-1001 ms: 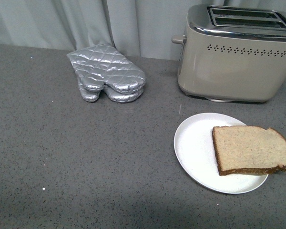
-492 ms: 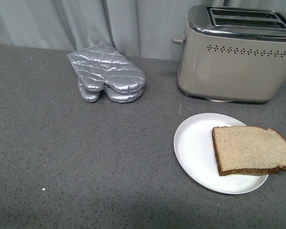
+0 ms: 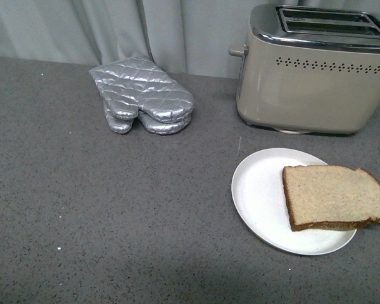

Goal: Put bread into toaster

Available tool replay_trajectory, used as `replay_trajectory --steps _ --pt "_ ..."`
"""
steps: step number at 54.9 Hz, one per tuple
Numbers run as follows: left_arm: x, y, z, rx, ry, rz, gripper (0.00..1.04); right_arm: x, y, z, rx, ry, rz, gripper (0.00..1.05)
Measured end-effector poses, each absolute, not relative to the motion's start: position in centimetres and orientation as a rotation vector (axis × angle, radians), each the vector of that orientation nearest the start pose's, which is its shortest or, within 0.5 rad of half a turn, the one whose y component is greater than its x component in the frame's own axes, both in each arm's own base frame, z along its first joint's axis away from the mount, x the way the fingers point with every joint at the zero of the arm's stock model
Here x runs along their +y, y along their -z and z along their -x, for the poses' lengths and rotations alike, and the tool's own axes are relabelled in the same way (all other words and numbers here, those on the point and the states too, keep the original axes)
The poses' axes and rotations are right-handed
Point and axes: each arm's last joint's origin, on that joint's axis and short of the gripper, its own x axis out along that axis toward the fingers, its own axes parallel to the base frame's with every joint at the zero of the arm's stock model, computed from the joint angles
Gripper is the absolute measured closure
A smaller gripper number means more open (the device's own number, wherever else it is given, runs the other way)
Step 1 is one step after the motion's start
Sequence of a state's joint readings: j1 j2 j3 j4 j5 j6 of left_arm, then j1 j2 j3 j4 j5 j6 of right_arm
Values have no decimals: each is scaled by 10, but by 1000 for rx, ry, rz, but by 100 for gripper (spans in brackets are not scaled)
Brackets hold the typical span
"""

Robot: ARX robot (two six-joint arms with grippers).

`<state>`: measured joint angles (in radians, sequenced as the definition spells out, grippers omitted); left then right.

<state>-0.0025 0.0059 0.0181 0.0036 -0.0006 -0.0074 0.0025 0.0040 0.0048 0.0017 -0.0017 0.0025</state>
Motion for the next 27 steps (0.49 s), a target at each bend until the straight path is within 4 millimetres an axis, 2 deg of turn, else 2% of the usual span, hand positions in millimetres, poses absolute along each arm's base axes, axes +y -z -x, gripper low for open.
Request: replay_trajectory --steps 12,20,27 --pt "0 -170 -97 -15 2 8 100 0 -165 -98 -2 -4 -2 10" --pt "0 -170 -97 -15 2 7 73 0 -165 -98 -2 -4 -2 10" --pt "0 -170 -97 -16 2 7 41 0 -165 -98 -2 -4 -2 10"
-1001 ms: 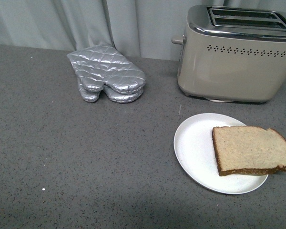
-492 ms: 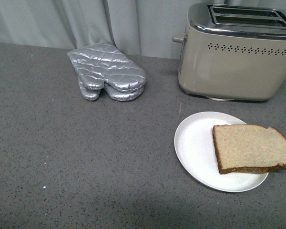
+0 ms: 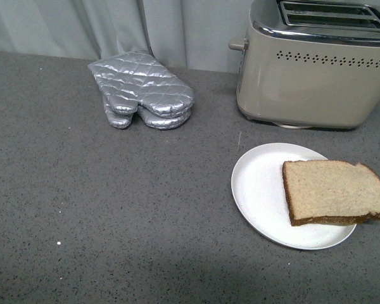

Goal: Put bread into toaster

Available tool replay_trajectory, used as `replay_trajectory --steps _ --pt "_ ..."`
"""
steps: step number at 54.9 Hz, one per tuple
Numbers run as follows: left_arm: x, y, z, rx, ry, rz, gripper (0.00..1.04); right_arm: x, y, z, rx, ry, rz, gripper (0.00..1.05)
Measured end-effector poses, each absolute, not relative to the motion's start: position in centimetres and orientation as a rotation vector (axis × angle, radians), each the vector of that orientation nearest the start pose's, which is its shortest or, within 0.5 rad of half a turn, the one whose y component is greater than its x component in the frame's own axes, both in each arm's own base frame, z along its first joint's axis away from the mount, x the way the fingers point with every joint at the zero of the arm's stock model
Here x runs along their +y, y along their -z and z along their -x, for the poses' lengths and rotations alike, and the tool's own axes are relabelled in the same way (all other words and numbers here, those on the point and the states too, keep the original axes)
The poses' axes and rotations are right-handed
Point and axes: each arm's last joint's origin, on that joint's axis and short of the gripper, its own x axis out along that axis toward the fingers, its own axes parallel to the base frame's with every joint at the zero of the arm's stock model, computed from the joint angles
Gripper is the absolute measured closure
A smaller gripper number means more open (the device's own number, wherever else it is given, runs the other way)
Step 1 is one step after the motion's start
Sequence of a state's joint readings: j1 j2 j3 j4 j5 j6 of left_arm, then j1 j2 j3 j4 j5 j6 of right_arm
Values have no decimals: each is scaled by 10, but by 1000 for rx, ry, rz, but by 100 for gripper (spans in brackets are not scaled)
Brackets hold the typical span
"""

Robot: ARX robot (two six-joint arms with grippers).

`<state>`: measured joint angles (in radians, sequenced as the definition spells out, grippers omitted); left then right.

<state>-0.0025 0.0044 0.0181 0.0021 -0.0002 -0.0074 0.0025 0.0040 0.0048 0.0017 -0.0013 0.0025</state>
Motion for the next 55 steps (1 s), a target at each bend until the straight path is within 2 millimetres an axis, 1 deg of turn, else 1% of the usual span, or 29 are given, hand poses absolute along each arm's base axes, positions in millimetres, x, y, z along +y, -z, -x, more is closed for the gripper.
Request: replay_trajectory --steps 2,3,11,13,16,18,21,25,27,32,35,39,43,48,53,55 --pt "0 -170 -97 -16 2 7 33 0 -165 -98 -2 -4 -2 10" --pt "0 -170 -97 -16 2 7 32 0 -165 -98 -2 -4 -2 10" --pt "0 -170 -97 -16 2 7 6 0 -165 -98 -2 -4 -2 10" --pt "0 -170 -97 -16 2 6 5 0 -165 -98 -2 -4 -2 10" --pt "0 -170 -97 -16 2 6 7 0 -165 -98 -2 -4 -2 10" --pt "0 -170 -97 -16 2 6 7 0 -164 -98 13 10 11 10" --pt "0 -170 -97 -16 2 5 7 0 -162 -100 116 63 80 10" --pt "0 -170 -97 -16 2 5 7 -1 -158 -108 189 55 130 10" --pt "0 -170 -97 -16 2 5 7 -1 -157 -114 217 40 136 10" --pt "0 -170 -97 -16 2 5 7 -6 -159 -139 308 17 139 10" --pt "0 -170 -97 -16 2 5 7 -9 -159 -151 342 13 134 10" --pt "0 -170 -97 -16 2 5 7 -14 -155 -170 427 10 110 10" --pt "0 -170 -97 -16 2 5 7 -21 -145 -191 546 0 81 10" --pt "0 -170 -97 -16 2 5 7 -35 -124 -225 725 -15 -13 10" --pt "0 -170 -97 -16 2 5 7 -47 -110 -254 793 -39 -106 10" --pt "0 -170 -97 -16 2 5 7 -50 -106 -261 813 -53 -133 10"
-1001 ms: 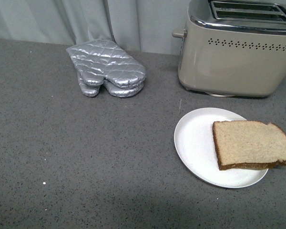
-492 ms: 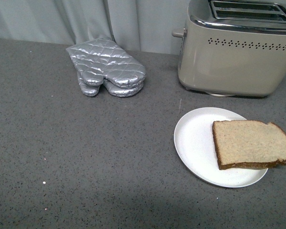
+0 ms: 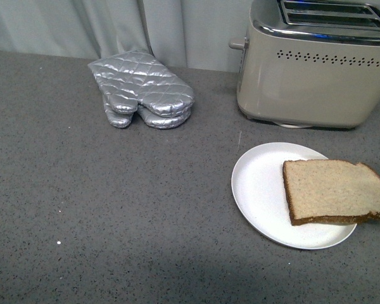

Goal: Put bread into toaster

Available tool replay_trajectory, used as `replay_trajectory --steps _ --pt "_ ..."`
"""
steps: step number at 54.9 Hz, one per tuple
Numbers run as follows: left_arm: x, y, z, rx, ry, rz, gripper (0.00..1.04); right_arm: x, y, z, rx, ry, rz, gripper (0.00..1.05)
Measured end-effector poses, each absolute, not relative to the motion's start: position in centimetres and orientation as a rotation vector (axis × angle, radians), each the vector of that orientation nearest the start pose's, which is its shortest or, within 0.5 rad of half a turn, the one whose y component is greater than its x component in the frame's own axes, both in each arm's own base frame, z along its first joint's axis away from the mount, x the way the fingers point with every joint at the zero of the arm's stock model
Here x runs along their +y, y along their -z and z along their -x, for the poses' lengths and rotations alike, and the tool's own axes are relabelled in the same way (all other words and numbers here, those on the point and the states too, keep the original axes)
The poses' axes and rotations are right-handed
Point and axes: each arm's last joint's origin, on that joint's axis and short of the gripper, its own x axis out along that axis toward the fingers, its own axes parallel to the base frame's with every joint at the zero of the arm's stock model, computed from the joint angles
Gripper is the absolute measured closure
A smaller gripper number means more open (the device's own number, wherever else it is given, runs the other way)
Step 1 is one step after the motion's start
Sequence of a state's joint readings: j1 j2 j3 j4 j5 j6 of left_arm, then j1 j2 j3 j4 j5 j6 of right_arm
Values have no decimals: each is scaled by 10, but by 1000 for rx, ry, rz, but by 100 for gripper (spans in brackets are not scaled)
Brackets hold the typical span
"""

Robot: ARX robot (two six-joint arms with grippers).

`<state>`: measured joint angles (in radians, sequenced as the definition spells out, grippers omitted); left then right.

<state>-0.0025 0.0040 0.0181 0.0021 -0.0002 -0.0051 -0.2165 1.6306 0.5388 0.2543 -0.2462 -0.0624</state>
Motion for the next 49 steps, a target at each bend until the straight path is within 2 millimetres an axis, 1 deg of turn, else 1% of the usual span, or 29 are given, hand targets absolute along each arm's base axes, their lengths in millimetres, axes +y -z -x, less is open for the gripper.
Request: replay_trajectory --steps 5,14,23,35,40,42,49 --pt "0 -170 -97 -16 2 5 7 -55 -96 -276 876 -101 -198 10" --pt "0 -170 -97 -16 2 5 7 -58 -76 -294 979 -178 -276 10" --pt "0 -170 -97 -16 2 5 7 -58 -64 -308 1029 -221 -314 10" --pt "0 -170 -97 -16 2 5 7 -50 -53 -319 1058 -259 -352 10" --pt "0 -170 -97 -16 2 5 7 -43 -46 -322 1084 -272 -371 10" --pt "0 -170 -97 -16 2 5 7 -41 -44 -323 1092 -272 -374 11" --pt "0 -170 -97 -16 2 5 7 -33 -41 -325 1094 -273 -362 30"
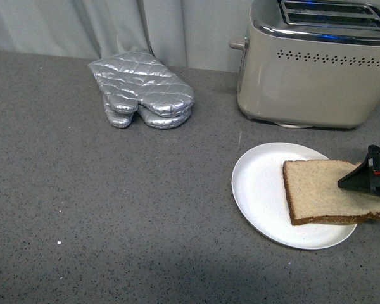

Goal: Put bread into toaster

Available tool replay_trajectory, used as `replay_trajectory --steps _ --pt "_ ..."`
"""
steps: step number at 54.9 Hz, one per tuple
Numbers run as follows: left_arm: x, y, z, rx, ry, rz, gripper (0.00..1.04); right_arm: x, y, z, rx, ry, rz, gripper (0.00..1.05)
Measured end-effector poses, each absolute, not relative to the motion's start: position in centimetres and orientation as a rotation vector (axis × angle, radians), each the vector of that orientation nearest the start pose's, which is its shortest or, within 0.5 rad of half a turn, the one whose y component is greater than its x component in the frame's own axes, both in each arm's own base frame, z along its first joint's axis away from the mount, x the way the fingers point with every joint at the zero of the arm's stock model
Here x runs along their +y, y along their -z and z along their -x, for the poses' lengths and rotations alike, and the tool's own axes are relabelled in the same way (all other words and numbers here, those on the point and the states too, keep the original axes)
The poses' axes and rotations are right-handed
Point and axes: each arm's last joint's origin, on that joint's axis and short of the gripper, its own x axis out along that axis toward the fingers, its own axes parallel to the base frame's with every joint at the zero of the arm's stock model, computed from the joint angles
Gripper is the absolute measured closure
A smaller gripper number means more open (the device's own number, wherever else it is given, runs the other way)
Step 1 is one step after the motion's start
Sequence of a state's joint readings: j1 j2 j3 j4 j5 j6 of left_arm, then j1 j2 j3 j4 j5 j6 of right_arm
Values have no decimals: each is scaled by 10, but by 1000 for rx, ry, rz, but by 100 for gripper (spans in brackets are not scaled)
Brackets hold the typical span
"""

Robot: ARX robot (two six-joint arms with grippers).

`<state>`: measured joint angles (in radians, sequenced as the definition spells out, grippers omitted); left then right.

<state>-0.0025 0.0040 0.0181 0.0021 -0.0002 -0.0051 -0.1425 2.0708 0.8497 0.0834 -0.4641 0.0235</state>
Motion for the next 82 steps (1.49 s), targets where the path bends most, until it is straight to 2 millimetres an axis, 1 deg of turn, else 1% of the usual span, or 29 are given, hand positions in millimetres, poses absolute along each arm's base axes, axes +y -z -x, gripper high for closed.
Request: replay_trajectory --steps 8,10,15,20,26,30,36,43,51,55,56,57,62,63,67,73,82 --pt "0 -170 -97 -16 2 5 7 -32 -41 -326 1091 -270 -363 51" --pt "0 -170 -97 -16 2 5 7 -32 -41 -327 1091 -267 -365 55" --pt "0 -170 -97 -16 2 5 7 -33 -42 -327 1095 -256 -367 69" --pt "0 -170 -97 -16 2 5 7 -33 -45 -326 1097 -257 -374 81" --pt "0 -170 -97 -16 2 5 7 -33 -55 -326 1090 -253 -389 96" --pt "0 -170 -97 -16 2 5 7 -32 -64 -326 1078 -246 -396 102" --pt "0 -170 -97 -16 2 5 7 -29 -84 -326 1054 -231 -434 103" --pt "0 -170 -97 -16 2 5 7 -26 -112 -321 1041 -227 -554 103" --pt "0 -170 -97 -16 2 5 7 -21 -145 -315 972 -192 -678 103" --pt "0 -170 -97 -16 2 5 7 -17 -169 -309 888 -136 -761 103" --pt "0 -170 -97 -16 2 5 7 -15 -177 -307 843 -90 -805 103" --pt "0 -170 -97 -16 2 5 7 -13 -183 -305 809 -65 -819 103" --pt "0 -170 -97 -16 2 5 7 -3 -213 -291 618 107 -1000 103" --pt "0 -170 -97 -16 2 5 7 -1 -214 -291 612 113 -1017 103" --pt "0 -170 -97 -16 2 5 7 8 -230 -285 505 181 -1110 103" --pt "0 -170 -97 -16 2 5 7 19 -242 -285 425 246 -1184 103" --pt "0 -170 -97 -16 2 5 7 37 -255 -299 339 338 -1267 103"
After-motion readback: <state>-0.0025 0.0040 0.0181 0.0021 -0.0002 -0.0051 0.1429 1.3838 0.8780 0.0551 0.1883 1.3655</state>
